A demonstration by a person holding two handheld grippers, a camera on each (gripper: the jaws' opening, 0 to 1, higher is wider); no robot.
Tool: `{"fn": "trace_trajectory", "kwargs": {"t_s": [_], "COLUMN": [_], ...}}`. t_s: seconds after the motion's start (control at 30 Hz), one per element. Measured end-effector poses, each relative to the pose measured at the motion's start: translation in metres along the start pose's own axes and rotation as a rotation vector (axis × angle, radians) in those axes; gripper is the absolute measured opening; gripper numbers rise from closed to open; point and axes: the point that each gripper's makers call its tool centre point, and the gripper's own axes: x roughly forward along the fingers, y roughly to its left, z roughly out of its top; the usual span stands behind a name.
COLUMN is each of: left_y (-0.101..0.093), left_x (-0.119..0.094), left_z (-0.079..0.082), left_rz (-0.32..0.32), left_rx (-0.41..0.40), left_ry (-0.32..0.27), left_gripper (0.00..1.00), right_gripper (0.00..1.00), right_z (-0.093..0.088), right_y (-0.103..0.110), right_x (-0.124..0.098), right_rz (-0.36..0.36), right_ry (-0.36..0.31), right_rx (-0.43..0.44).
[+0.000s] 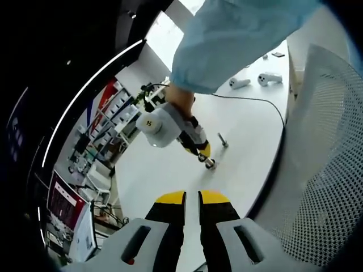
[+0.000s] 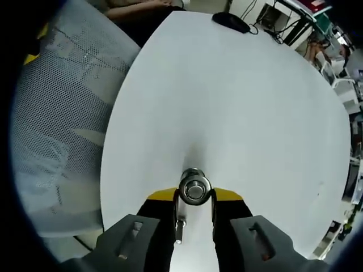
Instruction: Place the washer onto the threaded stud by aligning its center hole with the stud, sliding it down to the base, and recovering from edge contact or off-axis alignment until the washer reaches the visible bottom stop.
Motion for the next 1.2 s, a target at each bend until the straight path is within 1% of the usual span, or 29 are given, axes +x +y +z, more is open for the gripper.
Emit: {"fn": "trace_trajectory", "kwargs": {"t_s": [0.1, 0.23, 0.57, 0.73, 1.2], "left_y": [0.0, -0.001, 0.001, 0.0, -0.001], "left_x": [0.0, 0.0, 0.0, 0.0, 0.001], "left_z": [0.0, 0.0, 0.001, 0.001, -0.001], "left_rz": [0.0, -0.003, 0.005, 0.0, -0.007], "left_rx": [0.0, 0.002, -0.001, 0.002, 0.002], "left_ry": [0.0, 0.0, -0.003, -0.003, 0.006], "left_gripper": [0.06, 0.06, 0.06, 0.06, 0.06], "right_gripper": [0.23, 0.23, 0.23, 0.23, 0.23], "right_z": [-0.001, -0.002, -0.002, -0.002, -0.003], "right_y": [0.001, 0.002, 0.004, 0.003, 0.004], "right_x": [0.0, 0.004, 0.015, 0.015, 0.015], "right_rz": [-0.002, 0.001, -0.004, 0.008, 0.007], "right_ry": [-0.016, -0.022, 0.002, 0.006, 0.003], "right_rx": [0.015, 0.029, 0.018, 0.019, 0.018]}}
